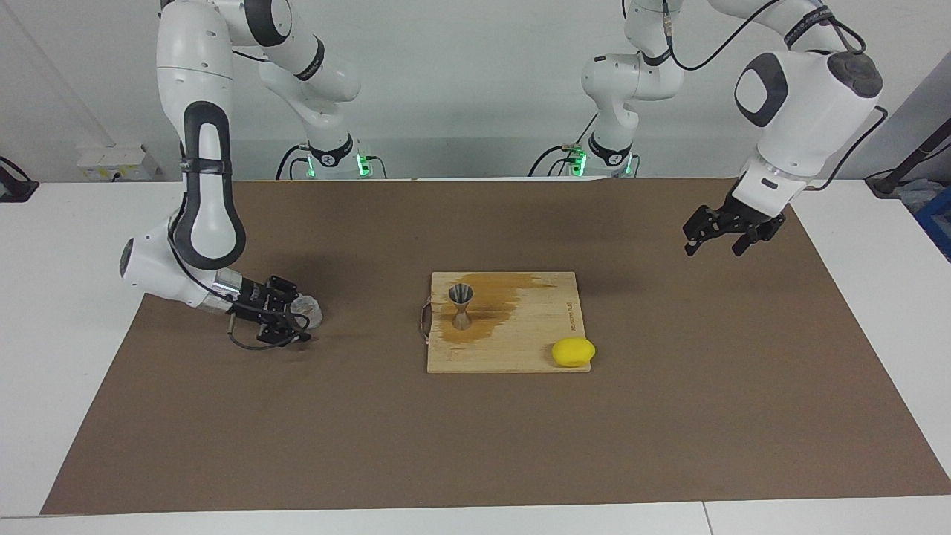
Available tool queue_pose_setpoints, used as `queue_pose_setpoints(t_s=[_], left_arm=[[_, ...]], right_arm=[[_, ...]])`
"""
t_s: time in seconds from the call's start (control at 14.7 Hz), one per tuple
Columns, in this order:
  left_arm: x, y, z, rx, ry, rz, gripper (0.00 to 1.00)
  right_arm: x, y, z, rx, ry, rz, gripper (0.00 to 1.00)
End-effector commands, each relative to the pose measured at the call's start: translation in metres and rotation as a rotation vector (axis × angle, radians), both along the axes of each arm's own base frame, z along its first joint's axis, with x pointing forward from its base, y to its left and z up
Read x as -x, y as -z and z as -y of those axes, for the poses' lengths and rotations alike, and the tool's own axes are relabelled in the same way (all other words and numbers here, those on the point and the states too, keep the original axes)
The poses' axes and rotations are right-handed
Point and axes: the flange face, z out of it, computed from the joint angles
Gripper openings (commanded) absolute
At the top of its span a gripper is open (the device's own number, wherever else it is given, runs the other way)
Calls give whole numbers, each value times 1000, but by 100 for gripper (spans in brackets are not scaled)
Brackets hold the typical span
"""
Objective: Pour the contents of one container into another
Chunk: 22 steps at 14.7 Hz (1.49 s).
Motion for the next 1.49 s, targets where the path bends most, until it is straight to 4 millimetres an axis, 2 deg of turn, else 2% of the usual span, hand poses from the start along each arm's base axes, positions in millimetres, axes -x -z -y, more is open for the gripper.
queue_pose_setpoints(t_s=[0.0,0.07,0.27,0.41,0.54,0.68,0.88,1.02,1.22,1.42], left_arm=[[4,-10,-3,-14,-13,-25,100],[7,-21,2,-16,0,-52,100],[15,-35,11,-29,28,-98,100],[16,-36,16,-33,35,-103,100],[17,-33,6,-32,22,-102,100],[19,-32,6,-33,22,-112,100],[19,-34,6,-33,19,-106,100],[20,-49,1,-30,10,-106,100],[30,-64,5,-40,22,-101,100],[36,-59,5,-57,31,-110,100]], right_arm=[[3,0,2,-25,6,24,16],[3,0,3,-25,8,23,1],[1,-8,2,-21,17,29,0],[-3,-21,-3,-14,36,26,0],[-9,-40,-26,3,51,22,0],[-15,-64,-54,25,81,3,0],[-24,-88,-89,53,113,22,0],[-31,-103,-111,65,134,33,0],[-42,-124,-145,87,159,19,0],[-49,-143,-171,117,164,29,0]])
